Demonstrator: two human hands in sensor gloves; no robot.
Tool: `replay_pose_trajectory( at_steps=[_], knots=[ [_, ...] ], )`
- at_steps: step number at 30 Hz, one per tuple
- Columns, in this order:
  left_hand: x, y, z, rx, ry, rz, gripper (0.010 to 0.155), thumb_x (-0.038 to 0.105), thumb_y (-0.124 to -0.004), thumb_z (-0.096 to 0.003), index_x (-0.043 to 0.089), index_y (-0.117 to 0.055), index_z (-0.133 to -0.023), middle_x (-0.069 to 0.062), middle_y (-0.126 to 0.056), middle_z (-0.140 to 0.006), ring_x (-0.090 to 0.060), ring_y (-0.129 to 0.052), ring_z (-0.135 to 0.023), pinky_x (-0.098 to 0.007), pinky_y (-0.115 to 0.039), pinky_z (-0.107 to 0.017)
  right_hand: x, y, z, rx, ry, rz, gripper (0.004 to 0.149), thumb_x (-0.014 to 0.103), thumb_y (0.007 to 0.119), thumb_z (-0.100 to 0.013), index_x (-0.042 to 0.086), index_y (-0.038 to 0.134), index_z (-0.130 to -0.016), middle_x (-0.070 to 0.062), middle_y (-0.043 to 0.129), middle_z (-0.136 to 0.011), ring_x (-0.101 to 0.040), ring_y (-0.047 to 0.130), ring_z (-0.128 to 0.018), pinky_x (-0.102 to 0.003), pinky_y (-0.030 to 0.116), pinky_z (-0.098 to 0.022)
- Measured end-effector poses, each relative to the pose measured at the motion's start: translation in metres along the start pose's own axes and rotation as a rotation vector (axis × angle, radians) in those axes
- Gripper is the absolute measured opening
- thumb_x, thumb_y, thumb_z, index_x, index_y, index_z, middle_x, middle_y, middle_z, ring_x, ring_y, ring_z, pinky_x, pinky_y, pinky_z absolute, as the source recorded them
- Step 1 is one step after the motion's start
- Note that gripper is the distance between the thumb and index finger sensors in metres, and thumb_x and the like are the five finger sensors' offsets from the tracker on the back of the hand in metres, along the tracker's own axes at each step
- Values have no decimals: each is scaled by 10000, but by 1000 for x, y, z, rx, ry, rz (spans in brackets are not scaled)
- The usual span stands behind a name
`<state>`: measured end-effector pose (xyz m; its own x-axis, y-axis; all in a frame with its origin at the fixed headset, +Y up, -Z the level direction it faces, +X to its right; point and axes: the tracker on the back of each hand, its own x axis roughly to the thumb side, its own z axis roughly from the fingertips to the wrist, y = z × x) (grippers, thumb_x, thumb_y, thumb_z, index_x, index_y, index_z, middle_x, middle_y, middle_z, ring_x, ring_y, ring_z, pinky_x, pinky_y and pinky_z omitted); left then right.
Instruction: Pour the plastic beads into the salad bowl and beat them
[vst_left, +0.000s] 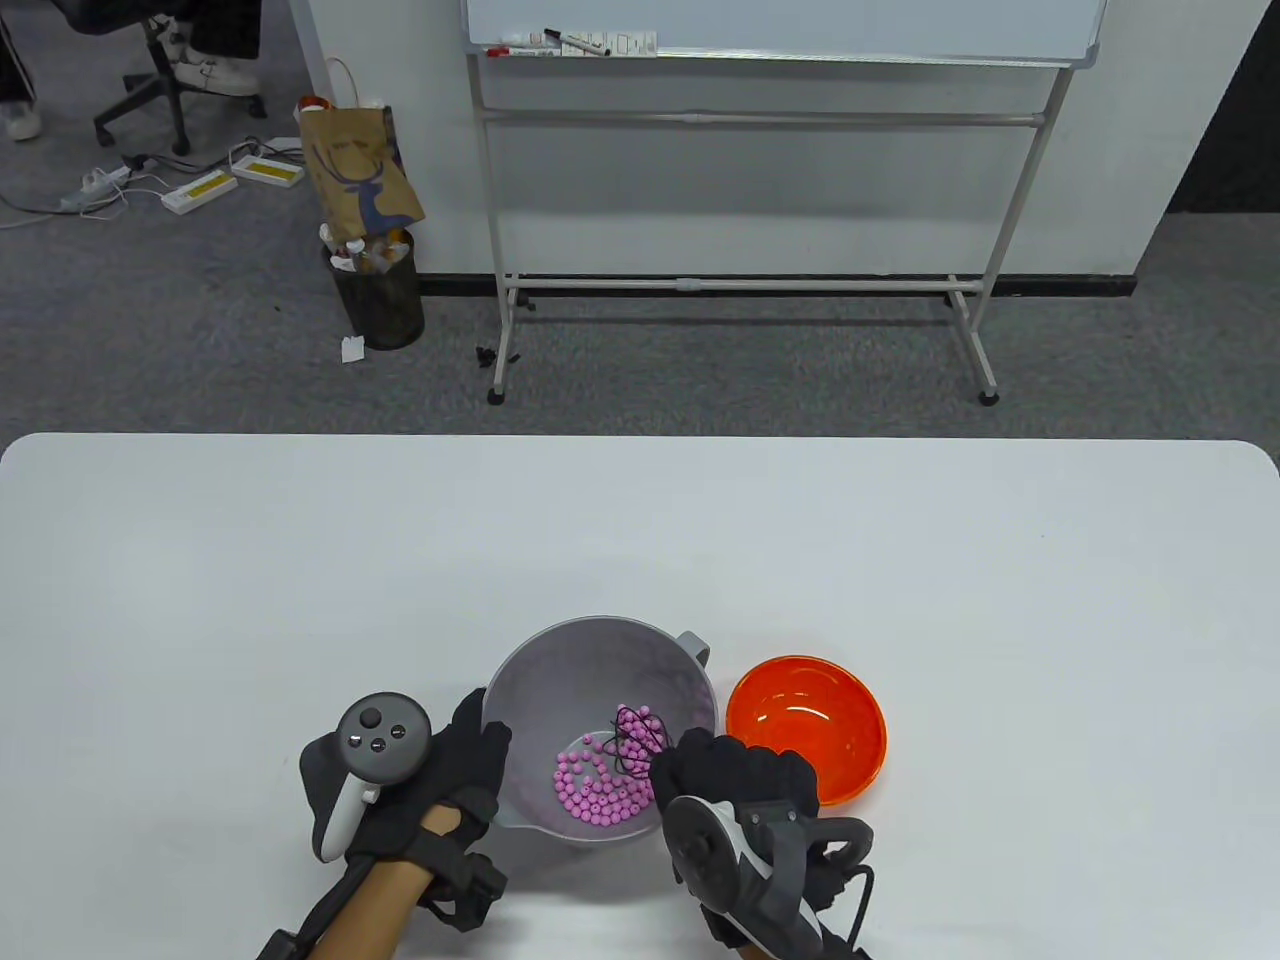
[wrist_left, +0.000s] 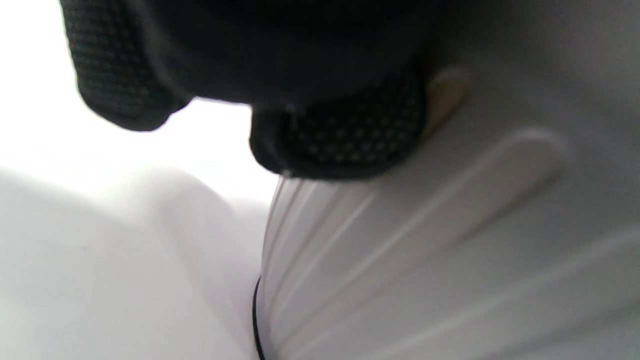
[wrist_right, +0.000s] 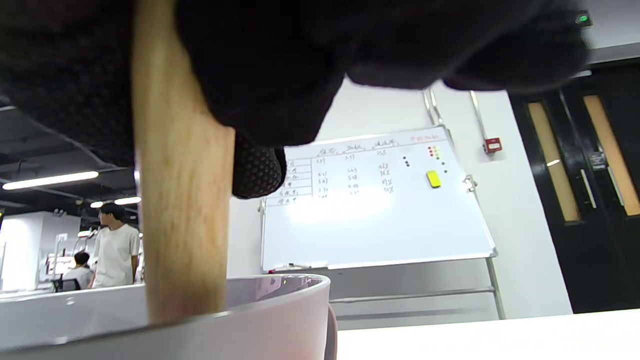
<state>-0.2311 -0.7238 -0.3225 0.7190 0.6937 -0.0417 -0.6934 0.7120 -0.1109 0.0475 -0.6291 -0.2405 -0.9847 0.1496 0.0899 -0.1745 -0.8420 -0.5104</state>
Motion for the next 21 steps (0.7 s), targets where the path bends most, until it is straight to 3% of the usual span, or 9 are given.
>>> replay_pose_trajectory(
  at_steps=[4,7,13,21],
  knots=[
    [0,0,0,0,-1,-2,625,486,-616,-518,109,-618,-1016,16,-1057,-321,-52,-976,-64,-417,-901,-384,-2,-6,-2,99,16,-117,434,528,985,-352,163,1044,-579,-13,1004,-228,-158,917,-26,-389,848,-240],
    [0,0,0,1,-1,-2,626,487,-616,-518,109,-618,-1016,17,-1057,-321,-53,-976,-64,-418,-901,-384,-8,5,-5,179,59,-245,436,530,976,-362,167,1039,-595,-10,1007,-243,-154,923,-36,-387,849,-246],
    [0,0,0,0,-2,-3,626,487,-616,-518,108,-617,-1017,17,-1057,-322,-52,-976,-65,-416,-901,-385,-8,24,-4,66,67,-205,445,539,952,-370,188,1023,-635,-5,1012,-286,-159,935,-70,-393,844,-273],
    [0,0,0,0,-3,-3,625,486,-616,-519,108,-618,-1017,18,-1057,-322,-53,-976,-65,-417,-901,-384,-9,17,-4,-6,48,-70,443,534,962,-364,187,1027,-630,-12,1013,-286,-169,934,-71,-400,841,-278]
  ],
)
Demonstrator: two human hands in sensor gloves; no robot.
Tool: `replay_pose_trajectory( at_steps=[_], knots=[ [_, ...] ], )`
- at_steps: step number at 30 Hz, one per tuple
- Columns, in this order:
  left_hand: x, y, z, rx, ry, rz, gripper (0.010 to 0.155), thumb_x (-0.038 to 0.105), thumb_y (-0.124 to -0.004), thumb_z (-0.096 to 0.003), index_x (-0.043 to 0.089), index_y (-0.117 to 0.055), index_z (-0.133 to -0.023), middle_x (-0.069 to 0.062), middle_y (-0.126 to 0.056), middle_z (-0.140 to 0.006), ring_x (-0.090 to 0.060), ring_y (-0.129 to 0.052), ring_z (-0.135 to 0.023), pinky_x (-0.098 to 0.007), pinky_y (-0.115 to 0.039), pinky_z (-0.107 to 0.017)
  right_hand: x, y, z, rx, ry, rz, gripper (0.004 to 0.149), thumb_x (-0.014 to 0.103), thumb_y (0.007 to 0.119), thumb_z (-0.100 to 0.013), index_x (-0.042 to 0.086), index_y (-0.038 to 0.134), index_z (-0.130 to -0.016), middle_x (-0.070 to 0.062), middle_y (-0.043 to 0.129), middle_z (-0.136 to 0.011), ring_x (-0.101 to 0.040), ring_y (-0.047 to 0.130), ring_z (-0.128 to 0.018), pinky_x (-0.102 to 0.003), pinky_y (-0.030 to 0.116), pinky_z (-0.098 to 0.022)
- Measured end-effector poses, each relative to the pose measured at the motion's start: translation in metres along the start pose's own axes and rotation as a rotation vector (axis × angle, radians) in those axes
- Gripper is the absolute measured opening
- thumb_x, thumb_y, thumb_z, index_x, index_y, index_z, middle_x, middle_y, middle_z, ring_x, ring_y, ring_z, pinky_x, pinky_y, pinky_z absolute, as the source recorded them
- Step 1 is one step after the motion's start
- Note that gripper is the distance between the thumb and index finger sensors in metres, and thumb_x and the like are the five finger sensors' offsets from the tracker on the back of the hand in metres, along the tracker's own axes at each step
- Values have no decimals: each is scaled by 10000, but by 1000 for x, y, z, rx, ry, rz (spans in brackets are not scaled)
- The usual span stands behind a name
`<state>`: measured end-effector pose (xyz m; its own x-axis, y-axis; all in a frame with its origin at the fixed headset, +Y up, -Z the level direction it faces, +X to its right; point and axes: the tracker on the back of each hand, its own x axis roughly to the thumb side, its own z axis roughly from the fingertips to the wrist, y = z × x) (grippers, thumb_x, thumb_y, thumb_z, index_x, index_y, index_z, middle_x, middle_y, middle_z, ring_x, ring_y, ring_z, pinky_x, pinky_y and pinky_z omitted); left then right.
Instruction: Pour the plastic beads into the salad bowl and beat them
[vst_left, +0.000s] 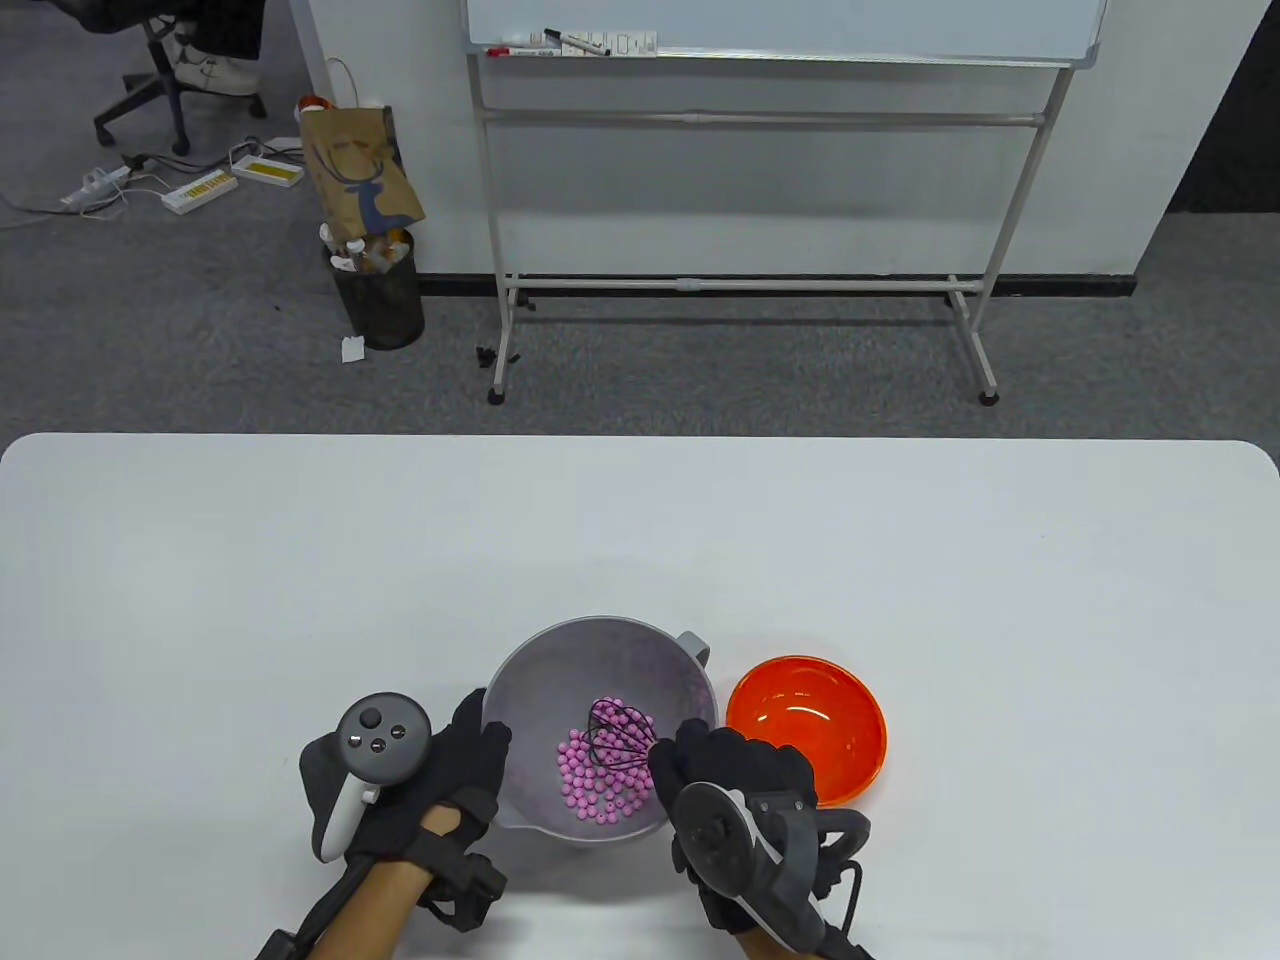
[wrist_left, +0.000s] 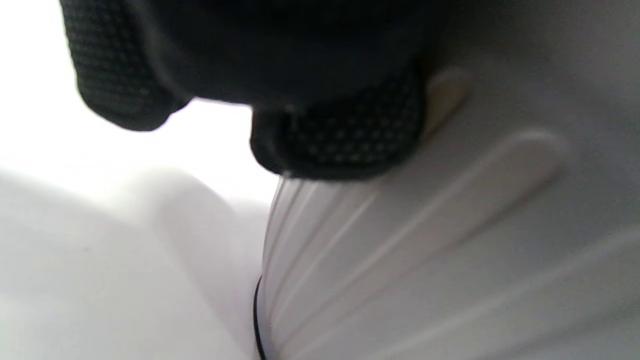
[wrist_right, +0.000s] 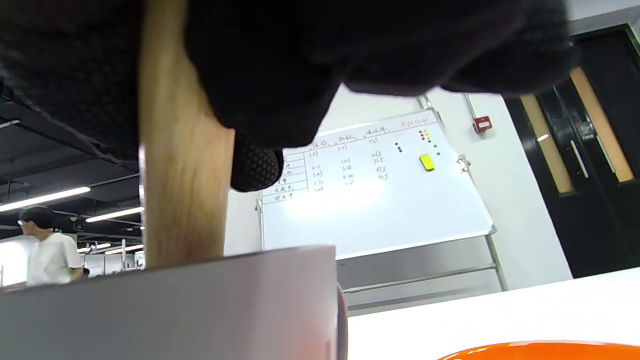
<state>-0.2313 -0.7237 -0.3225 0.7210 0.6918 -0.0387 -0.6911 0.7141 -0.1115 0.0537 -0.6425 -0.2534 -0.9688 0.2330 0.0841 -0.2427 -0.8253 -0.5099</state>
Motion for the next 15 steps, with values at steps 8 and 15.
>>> replay_pose_trajectory(
  at_steps=[8,15],
  knots=[
    [0,0,0,1,2,0,625,488,-616,-518,111,-618,-1017,18,-1057,-322,-52,-976,-64,-417,-901,-385,7,-19,2,49,-55,40,436,527,976,-355,165,1044,-589,-18,1012,-245,-170,926,-42,-398,845,-256],
    [0,0,0,3,2,2,625,487,-617,-517,110,-619,-1016,17,-1056,-320,-53,-976,-63,-416,-902,-384,1,-7,0,176,6,-173,435,526,960,-375,163,1034,-602,-13,1007,-254,-161,926,-46,-393,847,-256]
  ],
)
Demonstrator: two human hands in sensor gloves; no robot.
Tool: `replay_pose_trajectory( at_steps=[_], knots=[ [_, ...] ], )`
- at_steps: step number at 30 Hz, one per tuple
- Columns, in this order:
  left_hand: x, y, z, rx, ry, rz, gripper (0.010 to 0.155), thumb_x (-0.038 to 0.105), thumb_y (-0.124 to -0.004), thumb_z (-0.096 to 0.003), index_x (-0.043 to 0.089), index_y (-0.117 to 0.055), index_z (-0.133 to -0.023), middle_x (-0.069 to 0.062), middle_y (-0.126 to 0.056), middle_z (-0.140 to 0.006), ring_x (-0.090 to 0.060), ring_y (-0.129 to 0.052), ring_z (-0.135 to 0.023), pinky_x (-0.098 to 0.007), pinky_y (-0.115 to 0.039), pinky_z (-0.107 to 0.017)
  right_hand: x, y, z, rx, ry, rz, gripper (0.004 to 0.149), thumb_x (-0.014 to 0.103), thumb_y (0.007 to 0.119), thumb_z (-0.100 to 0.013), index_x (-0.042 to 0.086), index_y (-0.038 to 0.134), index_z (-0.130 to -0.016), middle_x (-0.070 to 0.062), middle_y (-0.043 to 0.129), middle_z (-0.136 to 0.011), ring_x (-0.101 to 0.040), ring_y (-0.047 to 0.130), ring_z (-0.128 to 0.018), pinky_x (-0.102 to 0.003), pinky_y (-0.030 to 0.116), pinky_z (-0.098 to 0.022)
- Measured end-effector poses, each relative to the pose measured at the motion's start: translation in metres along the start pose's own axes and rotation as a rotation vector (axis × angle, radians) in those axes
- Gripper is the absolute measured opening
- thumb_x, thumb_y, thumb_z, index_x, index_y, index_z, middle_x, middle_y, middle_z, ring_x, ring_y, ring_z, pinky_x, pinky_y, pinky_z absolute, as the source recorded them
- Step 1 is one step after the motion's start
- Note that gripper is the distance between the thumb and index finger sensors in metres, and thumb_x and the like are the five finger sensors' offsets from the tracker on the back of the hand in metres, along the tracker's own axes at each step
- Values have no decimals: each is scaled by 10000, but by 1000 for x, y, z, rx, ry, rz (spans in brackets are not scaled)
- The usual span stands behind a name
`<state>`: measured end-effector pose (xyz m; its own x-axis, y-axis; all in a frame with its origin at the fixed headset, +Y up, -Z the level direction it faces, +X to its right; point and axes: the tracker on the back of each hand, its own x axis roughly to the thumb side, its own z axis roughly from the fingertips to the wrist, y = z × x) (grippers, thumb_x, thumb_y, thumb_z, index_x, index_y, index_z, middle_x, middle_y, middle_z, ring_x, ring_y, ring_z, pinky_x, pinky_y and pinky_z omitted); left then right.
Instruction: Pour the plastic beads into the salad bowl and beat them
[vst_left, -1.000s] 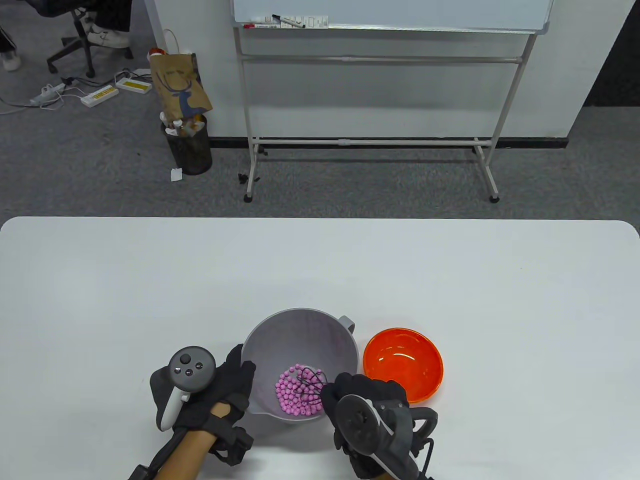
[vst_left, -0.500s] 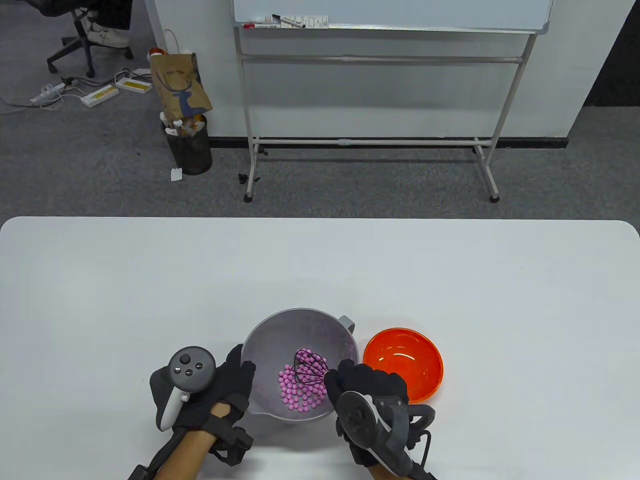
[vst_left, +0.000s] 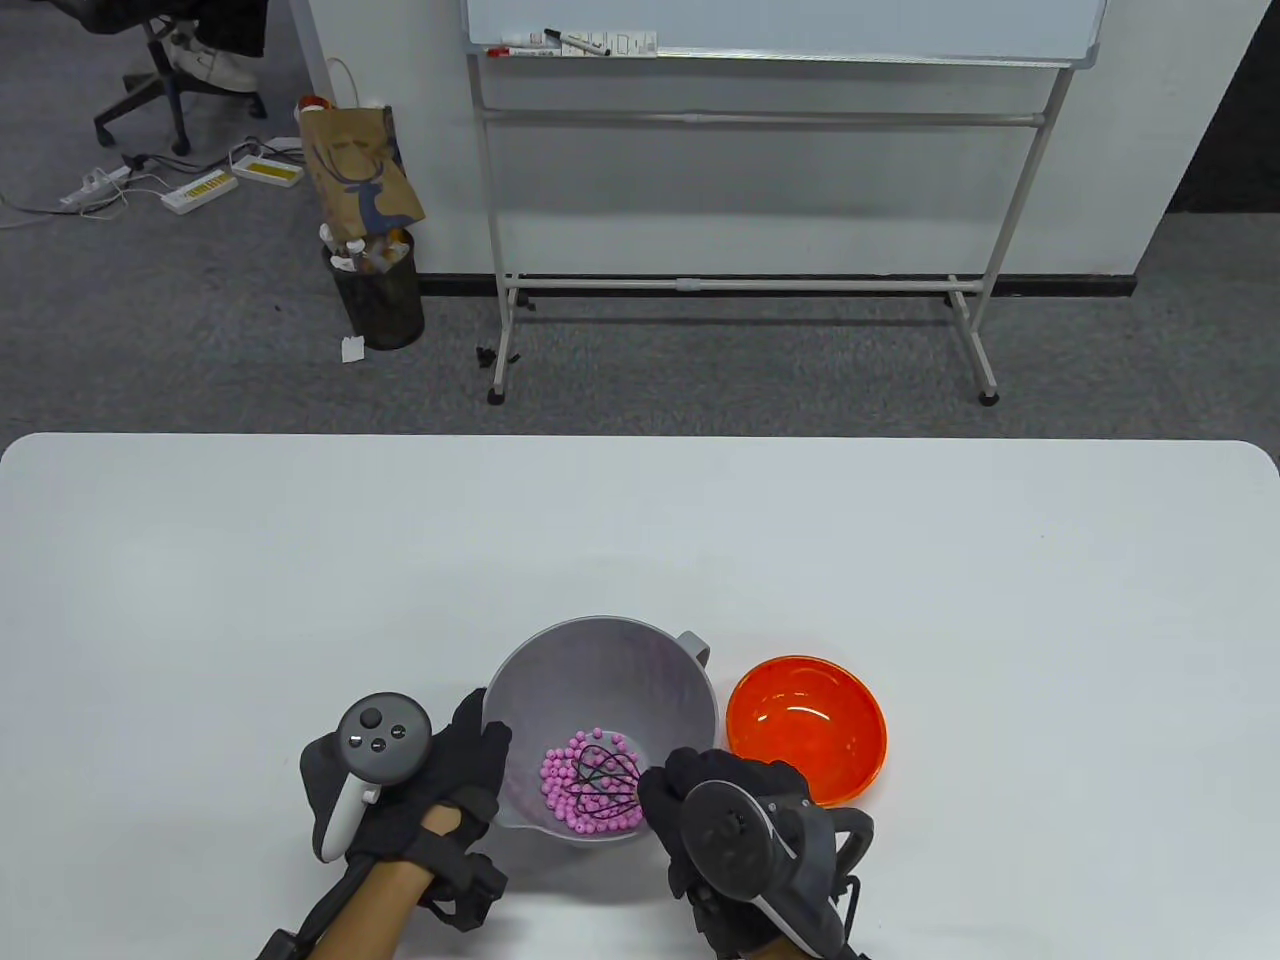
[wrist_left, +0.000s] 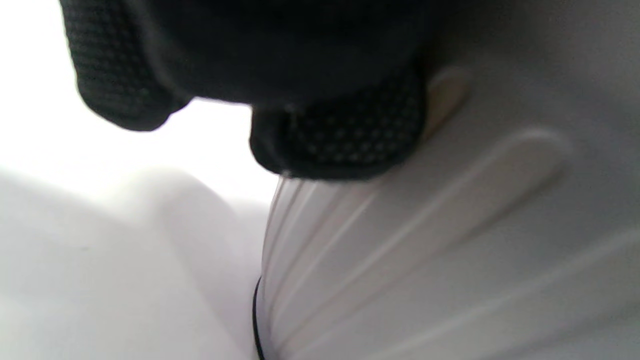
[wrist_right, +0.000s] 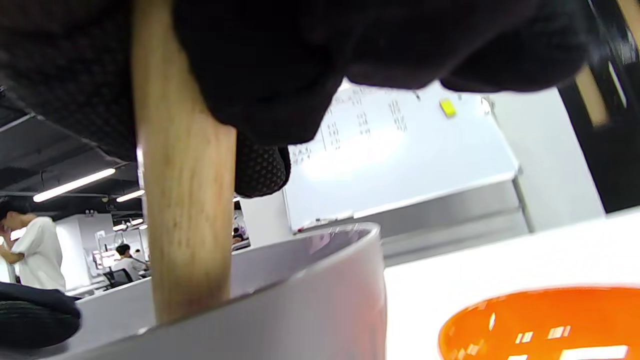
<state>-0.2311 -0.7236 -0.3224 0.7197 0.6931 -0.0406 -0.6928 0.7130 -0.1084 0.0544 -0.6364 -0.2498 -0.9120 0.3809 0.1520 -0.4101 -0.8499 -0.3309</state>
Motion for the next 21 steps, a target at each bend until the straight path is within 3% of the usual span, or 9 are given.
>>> replay_pose_trajectory(
  at_steps=[9,17,21],
  knots=[
    [0,0,0,-1,-1,2,625,488,-616,-517,110,-619,-1016,16,-1057,-320,-53,-976,-62,-417,-901,-384,-3,15,-2,-150,-8,79,439,533,955,-375,188,1021,-639,-12,1011,-302,-168,942,-88,-399,843,-294],
    [0,0,0,-1,-1,2,625,488,-615,-517,111,-618,-1016,17,-1057,-320,-53,-976,-63,-416,-901,-384,3,1,2,-209,-31,202,436,530,978,-355,184,1036,-613,-17,1011,-275,-173,932,-65,-402,842,-283],
    [0,0,0,-2,-1,1,626,488,-616,-518,110,-617,-1017,17,-1057,-320,-53,-976,-63,-417,-901,-384,10,-8,5,-181,-39,218,429,525,995,-343,174,1047,-585,-21,1008,-248,-174,923,-44,-401,846,-277]
  ],
)
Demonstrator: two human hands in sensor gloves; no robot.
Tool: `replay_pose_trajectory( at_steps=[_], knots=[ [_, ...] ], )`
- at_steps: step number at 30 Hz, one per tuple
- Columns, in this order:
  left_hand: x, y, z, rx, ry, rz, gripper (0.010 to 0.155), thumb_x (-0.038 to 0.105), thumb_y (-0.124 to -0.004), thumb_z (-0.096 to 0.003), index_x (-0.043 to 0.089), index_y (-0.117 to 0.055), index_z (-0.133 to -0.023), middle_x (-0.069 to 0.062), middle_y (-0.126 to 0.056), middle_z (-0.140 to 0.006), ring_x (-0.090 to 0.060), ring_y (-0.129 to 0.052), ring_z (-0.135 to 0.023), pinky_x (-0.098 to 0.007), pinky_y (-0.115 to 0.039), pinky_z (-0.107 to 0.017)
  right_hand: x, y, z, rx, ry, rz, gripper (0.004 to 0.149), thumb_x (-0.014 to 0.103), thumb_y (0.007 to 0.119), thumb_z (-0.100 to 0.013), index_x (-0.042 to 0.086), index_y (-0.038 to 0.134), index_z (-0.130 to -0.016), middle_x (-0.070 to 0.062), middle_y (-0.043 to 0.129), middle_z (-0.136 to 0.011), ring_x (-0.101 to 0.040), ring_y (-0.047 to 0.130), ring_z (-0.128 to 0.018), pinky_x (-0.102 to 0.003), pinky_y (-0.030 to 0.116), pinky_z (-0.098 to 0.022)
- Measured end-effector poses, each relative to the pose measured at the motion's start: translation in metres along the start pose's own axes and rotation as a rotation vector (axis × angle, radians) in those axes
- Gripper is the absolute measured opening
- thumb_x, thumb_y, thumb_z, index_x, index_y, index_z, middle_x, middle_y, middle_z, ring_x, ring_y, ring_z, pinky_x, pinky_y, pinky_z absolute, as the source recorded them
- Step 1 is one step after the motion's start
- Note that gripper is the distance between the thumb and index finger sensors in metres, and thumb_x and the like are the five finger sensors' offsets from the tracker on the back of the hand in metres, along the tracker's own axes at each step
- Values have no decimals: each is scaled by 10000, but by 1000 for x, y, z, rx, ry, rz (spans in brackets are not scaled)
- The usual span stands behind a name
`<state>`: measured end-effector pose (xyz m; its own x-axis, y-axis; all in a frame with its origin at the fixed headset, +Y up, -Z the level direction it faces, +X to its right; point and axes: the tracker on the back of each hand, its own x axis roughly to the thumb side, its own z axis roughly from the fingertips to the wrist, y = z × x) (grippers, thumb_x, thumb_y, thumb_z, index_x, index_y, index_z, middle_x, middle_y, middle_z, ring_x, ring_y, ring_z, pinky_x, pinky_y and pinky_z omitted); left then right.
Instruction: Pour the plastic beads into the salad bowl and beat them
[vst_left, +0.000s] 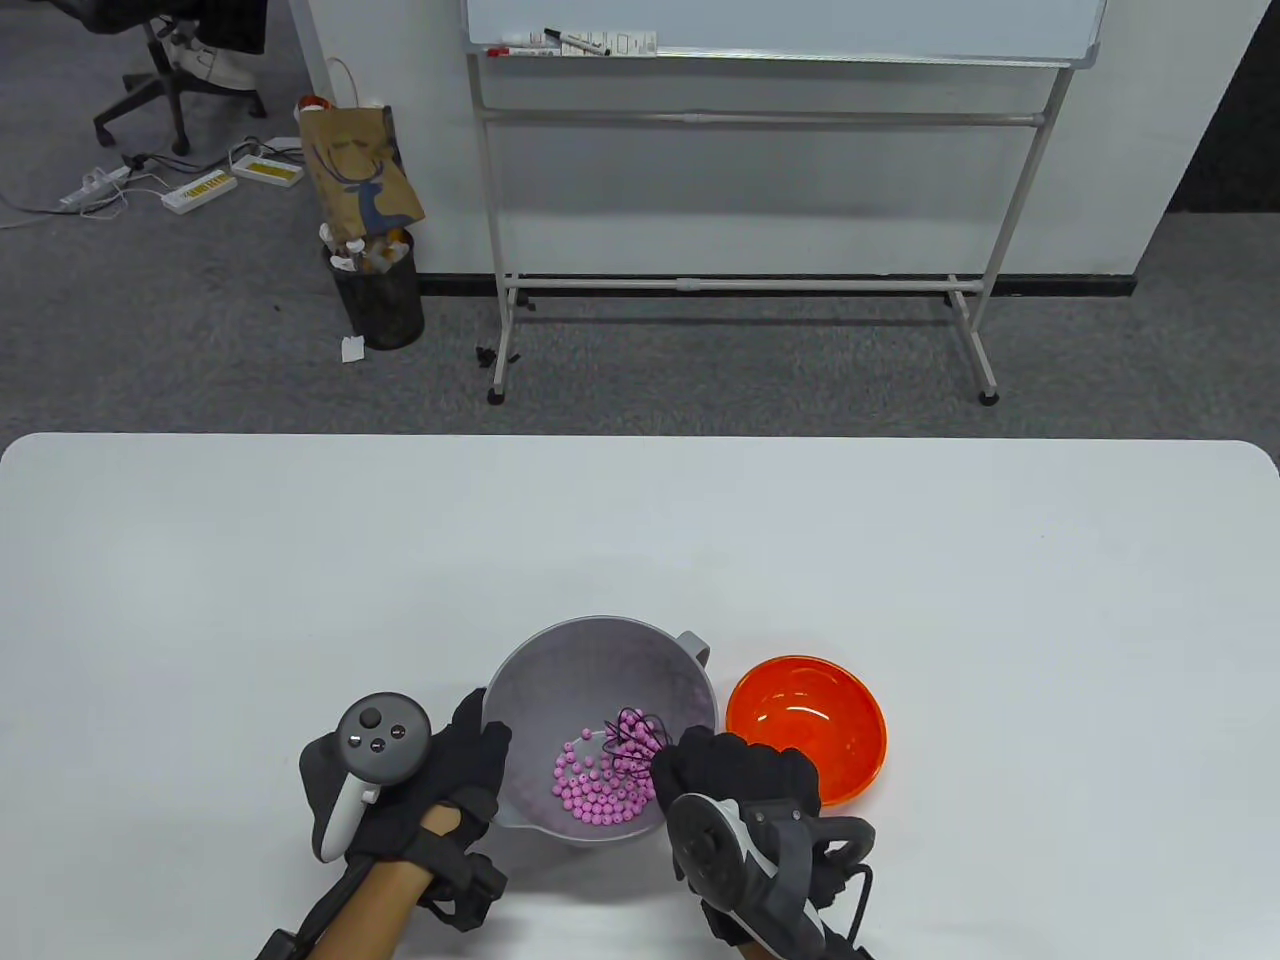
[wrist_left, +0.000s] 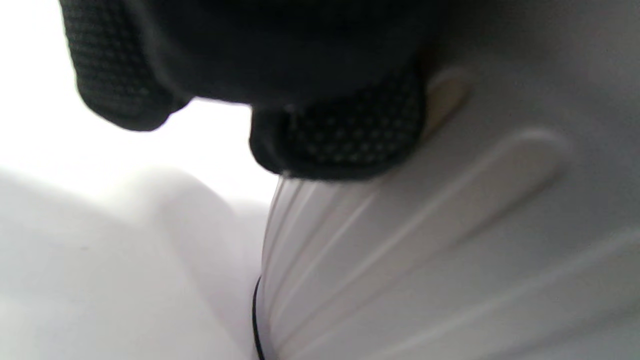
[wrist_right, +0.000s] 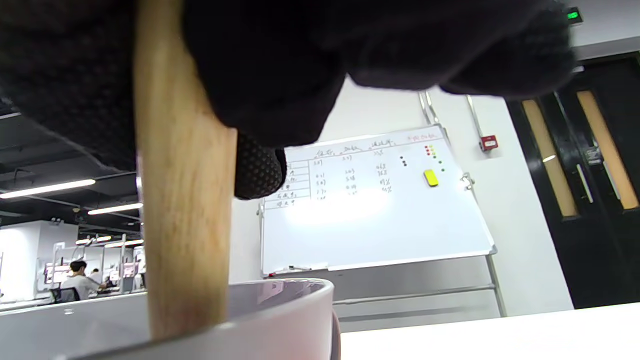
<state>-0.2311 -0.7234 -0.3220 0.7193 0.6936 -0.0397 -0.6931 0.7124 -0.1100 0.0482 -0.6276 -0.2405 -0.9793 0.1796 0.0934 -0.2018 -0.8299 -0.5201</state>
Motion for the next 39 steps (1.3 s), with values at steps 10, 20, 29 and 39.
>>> replay_pose_trajectory(
  at_steps=[10,20,29,39],
  knots=[
    [0,0,0,1,-2,-1,626,488,-616,-518,109,-619,-1016,17,-1057,-322,-53,-976,-63,-418,-901,-384,-6,17,-4,147,87,-262,433,521,977,-363,172,1032,-613,-20,1005,-271,-167,928,-63,-399,846,-286],
    [0,0,0,-1,-4,1,626,489,-615,-518,109,-618,-1016,16,-1057,-321,-54,-976,-63,-417,-902,-383,-6,19,-4,-4,44,-65,434,527,971,-361,188,1028,-626,-18,1010,-291,-177,934,-81,-405,841,-305],
    [0,-1,0,0,-2,2,625,489,-615,-518,111,-620,-1016,17,-1057,-321,-53,-976,-63,-417,-901,-384,2,-3,-1,29,4,-6,426,521,994,-346,169,1047,-580,-22,1006,-244,-176,919,-43,-401,844,-283],
    [0,0,0,0,-2,0,627,489,-616,-519,107,-622,-1016,17,-1057,-322,-53,-976,-63,-417,-902,-383,-4,17,-4,127,63,-230,430,530,962,-371,184,1029,-617,-11,1005,-280,-166,930,-68,-397,845,-297]
  ],
)
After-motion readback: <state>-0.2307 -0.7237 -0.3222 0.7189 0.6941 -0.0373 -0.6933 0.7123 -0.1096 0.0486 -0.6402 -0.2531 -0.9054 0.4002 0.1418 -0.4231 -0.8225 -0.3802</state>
